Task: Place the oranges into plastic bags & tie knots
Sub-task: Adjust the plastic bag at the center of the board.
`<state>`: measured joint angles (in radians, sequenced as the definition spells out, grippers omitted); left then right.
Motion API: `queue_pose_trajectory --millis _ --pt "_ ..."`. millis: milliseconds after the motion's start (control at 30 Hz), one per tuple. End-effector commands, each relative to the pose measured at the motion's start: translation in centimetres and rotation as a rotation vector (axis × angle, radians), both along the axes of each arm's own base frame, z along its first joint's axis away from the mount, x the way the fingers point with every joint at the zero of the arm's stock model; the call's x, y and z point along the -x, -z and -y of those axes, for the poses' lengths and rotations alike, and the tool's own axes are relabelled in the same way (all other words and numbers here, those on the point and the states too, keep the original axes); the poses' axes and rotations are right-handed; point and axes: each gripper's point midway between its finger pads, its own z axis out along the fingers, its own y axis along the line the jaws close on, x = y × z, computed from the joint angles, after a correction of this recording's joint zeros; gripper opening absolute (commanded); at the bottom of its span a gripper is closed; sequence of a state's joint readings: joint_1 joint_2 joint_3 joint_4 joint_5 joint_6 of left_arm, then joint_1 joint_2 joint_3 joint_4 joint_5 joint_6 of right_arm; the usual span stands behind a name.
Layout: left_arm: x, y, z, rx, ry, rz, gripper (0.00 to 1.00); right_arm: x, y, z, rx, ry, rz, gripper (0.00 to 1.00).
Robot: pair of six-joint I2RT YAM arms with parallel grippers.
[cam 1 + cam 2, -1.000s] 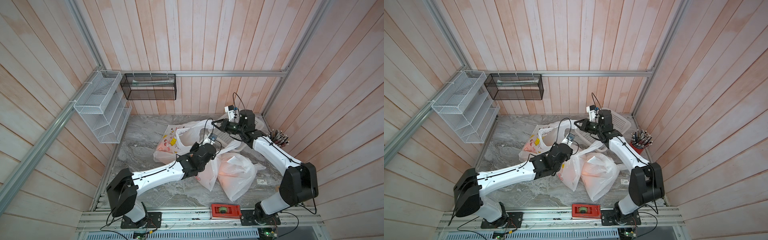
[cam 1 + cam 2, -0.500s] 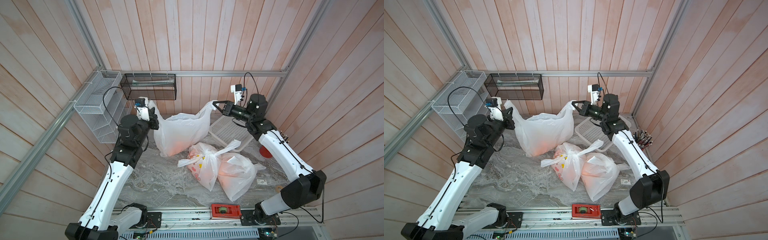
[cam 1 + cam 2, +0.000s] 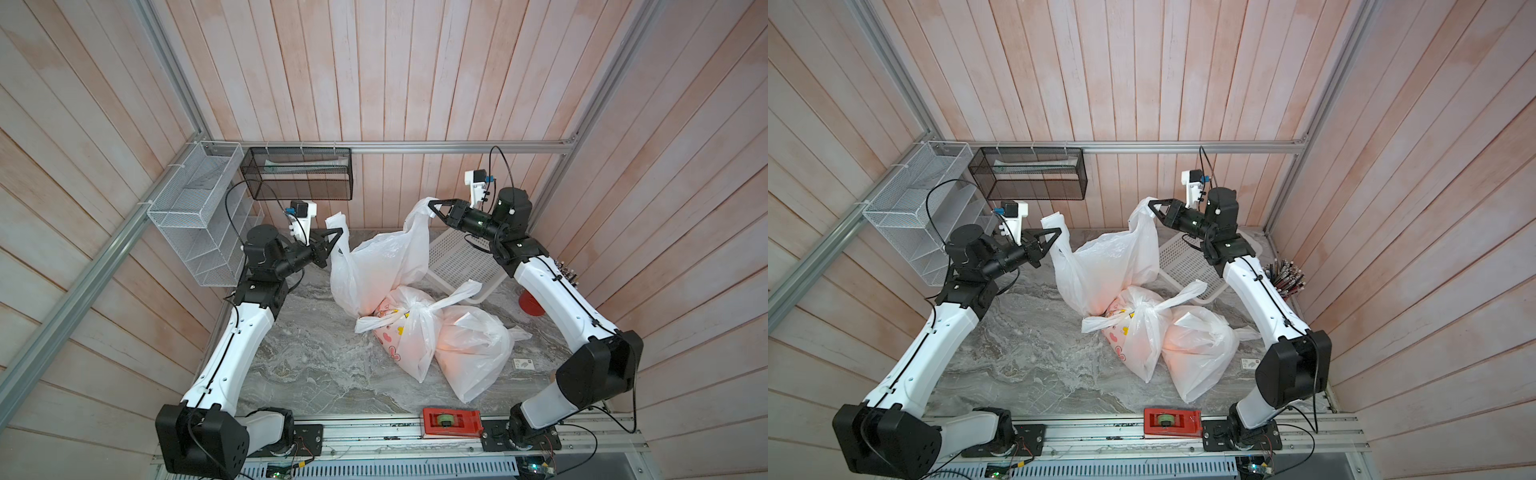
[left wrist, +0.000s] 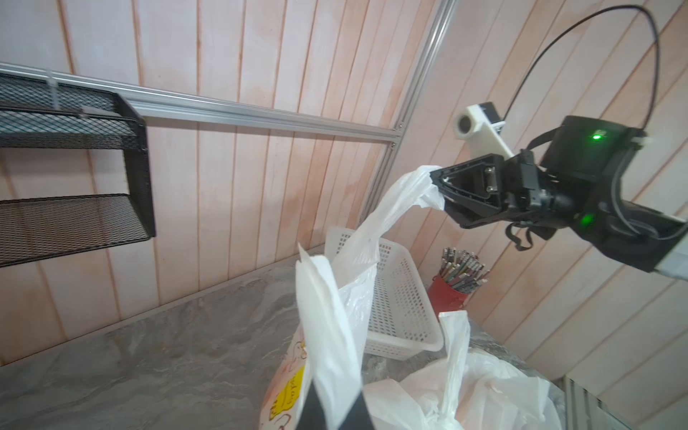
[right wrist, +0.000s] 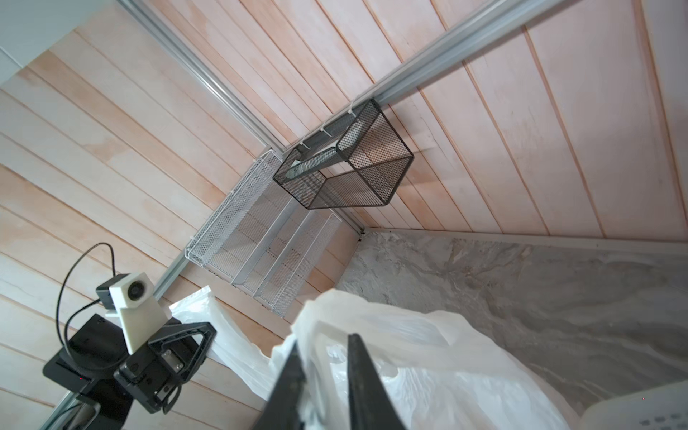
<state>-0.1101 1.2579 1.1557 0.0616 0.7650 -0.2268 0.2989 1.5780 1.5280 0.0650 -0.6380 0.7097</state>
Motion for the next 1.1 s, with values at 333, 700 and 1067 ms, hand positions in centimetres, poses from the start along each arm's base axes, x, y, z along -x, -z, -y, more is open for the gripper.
queue_pose_trajectory --millis 333,700,1067 --pt "0.8 -1.5 0.7 0.057 0.207 0.051 0.00 10.7 -4.6 1.6 0.189 -0.069 0.549 0.65" --pt "2.7 -0.8 2.0 0.009 0.401 0.115 0.00 14.8 1.3 -10.0 0.260 -0.504 0.882 0.66" --pt "4.1 -0.8 2.4 -0.012 0.508 0.164 0.00 11.9 4.4 -16.8 0.211 -0.676 0.908 0.70"
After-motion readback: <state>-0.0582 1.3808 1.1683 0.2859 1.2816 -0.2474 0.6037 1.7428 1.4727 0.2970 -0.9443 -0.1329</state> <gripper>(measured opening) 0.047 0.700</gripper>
